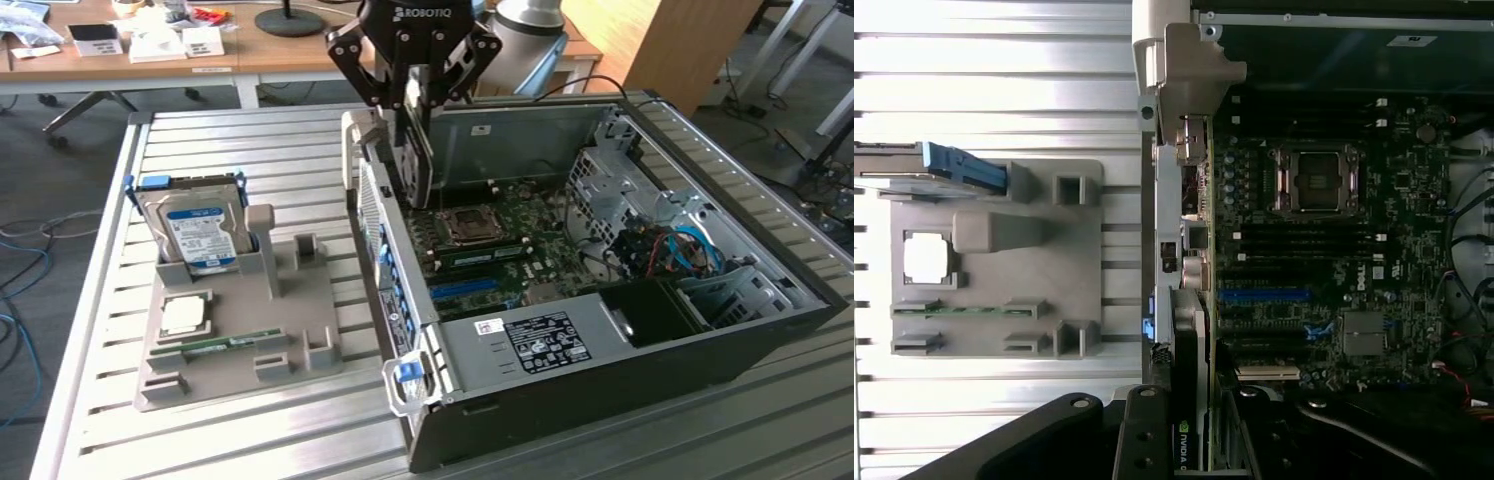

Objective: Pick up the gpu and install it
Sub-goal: 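Pick up the gpu and move the gpu toward the slot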

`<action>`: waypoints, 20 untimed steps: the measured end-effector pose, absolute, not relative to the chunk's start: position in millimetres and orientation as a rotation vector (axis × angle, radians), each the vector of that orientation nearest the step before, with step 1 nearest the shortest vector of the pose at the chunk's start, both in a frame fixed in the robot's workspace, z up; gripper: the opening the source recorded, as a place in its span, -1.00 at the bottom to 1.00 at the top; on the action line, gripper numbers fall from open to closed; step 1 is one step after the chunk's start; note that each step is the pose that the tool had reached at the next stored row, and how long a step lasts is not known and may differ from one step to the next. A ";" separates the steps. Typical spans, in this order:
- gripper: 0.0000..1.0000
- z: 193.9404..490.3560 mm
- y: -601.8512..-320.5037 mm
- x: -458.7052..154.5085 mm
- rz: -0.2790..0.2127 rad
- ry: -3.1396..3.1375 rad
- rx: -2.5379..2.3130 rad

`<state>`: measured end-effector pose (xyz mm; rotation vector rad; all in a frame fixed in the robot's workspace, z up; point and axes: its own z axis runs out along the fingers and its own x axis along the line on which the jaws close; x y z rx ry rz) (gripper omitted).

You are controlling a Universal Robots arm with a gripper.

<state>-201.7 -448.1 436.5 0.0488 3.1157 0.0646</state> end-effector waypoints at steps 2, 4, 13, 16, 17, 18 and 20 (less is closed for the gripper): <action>-0.47 436.5 -448.1 -198.8 0.065 3.116 0.049; -0.47 436.5 -448.1 -195.9 0.065 3.116 0.049; -0.47 436.6 -448.1 -181.0 0.065 3.116 0.049; -0.47 436.5 -448.1 -175.6 0.065 3.116 0.049; -0.47 436.5 -448.1 -173.9 0.065 3.116 0.048; -0.47 436.5 -448.1 -172.2 0.065 3.116 0.049; -0.47 436.5 -448.1 -168.9 0.065 3.116 0.049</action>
